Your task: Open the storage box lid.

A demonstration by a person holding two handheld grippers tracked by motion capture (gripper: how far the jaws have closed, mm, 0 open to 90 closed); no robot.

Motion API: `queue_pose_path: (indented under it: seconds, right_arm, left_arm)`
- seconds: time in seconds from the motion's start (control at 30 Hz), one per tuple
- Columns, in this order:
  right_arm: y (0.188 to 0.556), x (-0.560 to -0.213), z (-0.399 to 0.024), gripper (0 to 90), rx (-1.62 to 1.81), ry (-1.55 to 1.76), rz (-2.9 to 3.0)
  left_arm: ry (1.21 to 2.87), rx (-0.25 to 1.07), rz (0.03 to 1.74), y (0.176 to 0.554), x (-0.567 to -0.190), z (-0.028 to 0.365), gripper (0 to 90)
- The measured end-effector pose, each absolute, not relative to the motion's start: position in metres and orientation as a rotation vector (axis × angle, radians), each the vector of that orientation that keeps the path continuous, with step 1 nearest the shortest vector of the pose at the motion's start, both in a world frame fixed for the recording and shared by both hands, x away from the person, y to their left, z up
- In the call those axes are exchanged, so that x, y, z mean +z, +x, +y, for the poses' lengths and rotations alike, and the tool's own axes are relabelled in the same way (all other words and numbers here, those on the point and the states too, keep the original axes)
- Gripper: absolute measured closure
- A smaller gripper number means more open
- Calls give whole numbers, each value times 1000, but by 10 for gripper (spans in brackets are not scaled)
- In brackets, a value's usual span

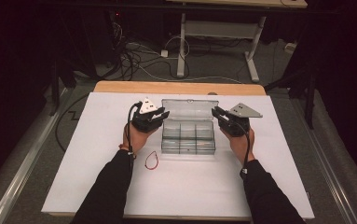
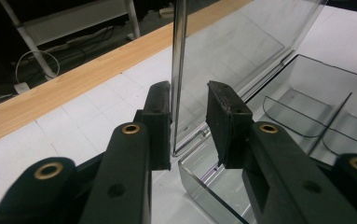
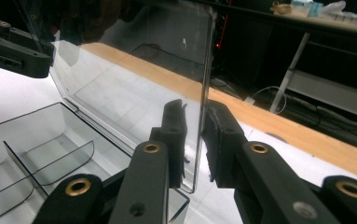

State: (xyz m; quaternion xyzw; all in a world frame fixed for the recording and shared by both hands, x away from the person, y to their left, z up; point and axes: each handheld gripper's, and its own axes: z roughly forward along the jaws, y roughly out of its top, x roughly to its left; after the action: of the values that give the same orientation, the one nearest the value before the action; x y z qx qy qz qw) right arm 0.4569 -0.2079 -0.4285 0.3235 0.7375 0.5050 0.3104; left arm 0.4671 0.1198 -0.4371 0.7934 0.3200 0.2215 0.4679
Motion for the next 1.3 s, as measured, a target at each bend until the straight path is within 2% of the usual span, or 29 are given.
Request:
queue_pose_path:
  seconds: [0.63,1.3]
  right_arm:
    - [466,-457,-205,789,1310,982,1975]
    - [468,-465,-200,768,1227,1008,2017]
  left_arm:
    - [1996,537,834,476,-459,113,683]
    - [2035,528,845,477,-468,108,645]
